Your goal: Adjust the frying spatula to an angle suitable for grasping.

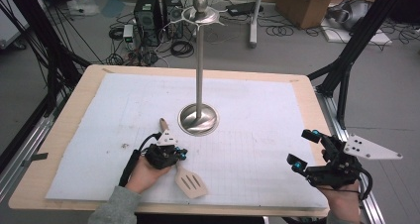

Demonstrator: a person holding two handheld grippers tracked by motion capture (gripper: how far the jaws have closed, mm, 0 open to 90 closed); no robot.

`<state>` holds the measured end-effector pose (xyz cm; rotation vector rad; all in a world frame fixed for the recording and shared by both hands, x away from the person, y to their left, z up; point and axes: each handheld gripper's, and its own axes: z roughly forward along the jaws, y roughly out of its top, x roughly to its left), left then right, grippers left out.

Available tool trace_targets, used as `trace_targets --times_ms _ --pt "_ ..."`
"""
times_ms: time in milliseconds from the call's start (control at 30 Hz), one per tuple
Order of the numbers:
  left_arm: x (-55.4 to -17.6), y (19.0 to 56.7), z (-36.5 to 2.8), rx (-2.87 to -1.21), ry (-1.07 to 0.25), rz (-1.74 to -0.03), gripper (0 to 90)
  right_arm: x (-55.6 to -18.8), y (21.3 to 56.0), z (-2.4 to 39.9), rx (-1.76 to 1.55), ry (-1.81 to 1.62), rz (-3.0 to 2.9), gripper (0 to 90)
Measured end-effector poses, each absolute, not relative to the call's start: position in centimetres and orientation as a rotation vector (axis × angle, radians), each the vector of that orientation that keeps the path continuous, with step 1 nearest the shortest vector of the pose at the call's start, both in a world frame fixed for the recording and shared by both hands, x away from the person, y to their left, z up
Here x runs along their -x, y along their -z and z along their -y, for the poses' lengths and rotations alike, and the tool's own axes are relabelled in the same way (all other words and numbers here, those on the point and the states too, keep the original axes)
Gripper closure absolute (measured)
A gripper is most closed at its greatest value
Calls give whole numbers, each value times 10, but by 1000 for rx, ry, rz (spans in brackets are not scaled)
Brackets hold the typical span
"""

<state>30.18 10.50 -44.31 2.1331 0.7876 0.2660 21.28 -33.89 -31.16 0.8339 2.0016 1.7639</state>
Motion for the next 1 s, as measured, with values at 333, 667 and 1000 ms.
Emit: trace_targets --times_ms 333,667,1000 --pt "-294 449 -109 -2115 -269 -797 897 -214 312 336 -837 -1761 -2019 60" --pt "-287 448 -116 -2099 -285 -793 898 -215 313 333 -829 -1753 -2032 60" --pt "-285 448 -118 -2096 -290 -789 898 -215 313 332 -829 -1749 -2041 60"
